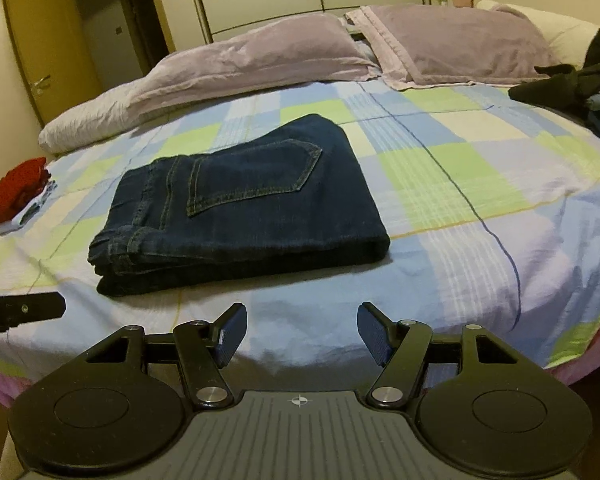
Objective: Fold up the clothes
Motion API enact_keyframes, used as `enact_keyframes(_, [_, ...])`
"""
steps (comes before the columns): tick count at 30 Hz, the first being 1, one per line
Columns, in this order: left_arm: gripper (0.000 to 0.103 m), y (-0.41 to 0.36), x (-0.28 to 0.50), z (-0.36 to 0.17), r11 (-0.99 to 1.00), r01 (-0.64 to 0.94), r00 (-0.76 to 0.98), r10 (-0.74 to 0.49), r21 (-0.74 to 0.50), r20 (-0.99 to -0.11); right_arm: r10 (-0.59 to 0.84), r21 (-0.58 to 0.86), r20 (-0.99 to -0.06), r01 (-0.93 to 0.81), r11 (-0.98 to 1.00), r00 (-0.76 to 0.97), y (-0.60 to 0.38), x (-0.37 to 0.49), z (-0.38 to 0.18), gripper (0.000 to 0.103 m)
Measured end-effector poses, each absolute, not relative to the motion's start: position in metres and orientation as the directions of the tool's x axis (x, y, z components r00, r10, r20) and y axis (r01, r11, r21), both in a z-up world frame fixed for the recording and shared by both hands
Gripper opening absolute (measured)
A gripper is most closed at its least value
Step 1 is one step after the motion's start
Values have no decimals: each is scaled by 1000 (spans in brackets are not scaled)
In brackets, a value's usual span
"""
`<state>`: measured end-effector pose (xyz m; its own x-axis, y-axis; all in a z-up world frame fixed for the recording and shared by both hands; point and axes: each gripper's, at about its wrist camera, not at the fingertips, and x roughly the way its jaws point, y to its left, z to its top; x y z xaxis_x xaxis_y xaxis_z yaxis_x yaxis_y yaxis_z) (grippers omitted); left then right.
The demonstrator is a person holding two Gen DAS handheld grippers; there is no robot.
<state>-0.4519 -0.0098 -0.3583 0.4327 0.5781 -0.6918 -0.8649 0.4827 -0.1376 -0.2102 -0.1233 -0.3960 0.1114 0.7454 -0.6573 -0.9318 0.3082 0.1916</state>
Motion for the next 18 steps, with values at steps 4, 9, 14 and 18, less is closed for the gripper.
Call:
enact_keyframes(4, [18, 23, -446, -349, 512, -846, 471, 584, -151, -661, 776, 186, -623, -945, 270, 99, -102, -196, -383, 64])
enact_keyframes(9, [16, 74, -420, -344, 542, -830, 485, 587, -130, -648, 821, 180, -567, -964, 198, 62, -59, -177, -368, 45])
enact_keyframes(14, [15, 116, -390, -364, 574, -813, 473, 556, -96, -684, 801, 176, -597, -970, 170, 32, -7, -170, -382, 40])
enact_keyframes(18, [11, 140, -378, -411, 575, -817, 401, 529, -31, -748, 739, 145, -673, -972, 184, 39, 28, -170, -414, 39])
